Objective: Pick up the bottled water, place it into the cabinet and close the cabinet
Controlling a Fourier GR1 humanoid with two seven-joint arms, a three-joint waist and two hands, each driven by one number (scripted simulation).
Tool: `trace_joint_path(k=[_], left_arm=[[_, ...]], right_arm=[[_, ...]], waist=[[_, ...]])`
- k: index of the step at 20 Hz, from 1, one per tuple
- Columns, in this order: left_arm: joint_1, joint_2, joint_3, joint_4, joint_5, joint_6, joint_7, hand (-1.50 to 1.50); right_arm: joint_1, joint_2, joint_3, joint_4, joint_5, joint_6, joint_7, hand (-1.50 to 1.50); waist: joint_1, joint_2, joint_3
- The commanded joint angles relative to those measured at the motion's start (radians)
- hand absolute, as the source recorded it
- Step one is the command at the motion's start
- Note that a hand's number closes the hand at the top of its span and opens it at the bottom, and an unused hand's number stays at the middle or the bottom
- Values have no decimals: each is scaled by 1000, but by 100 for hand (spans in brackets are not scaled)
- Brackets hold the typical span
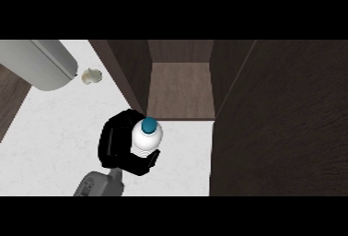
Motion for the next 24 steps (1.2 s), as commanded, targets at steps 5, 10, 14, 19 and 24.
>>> trace_joint_path(k=[5,10,14,19,24], left_arm=[[-83,0,-257,-205,-15,337,190,150],[-295,0,-320,-193,-7,585,283,150],[-420,0,-347,-174,-21,711,341,150],[-542,0,-293,-22,18,747,327,150],[-585,0,-264,154,48,704,246,150]], right_arm=[[-18,7,-3,-69,-62,-3,68,-150],[-58,38,53,-55,19,-10,69,-150],[-70,-8,-53,-81,-99,-6,113,-150],[-94,17,-39,-65,-69,1,99,-150],[-98,-19,-123,-52,-144,28,89,-150]], waist=[[-11,1,0],[-21,3,0],[-21,3,0],[-26,5,0],[-30,8,0]])
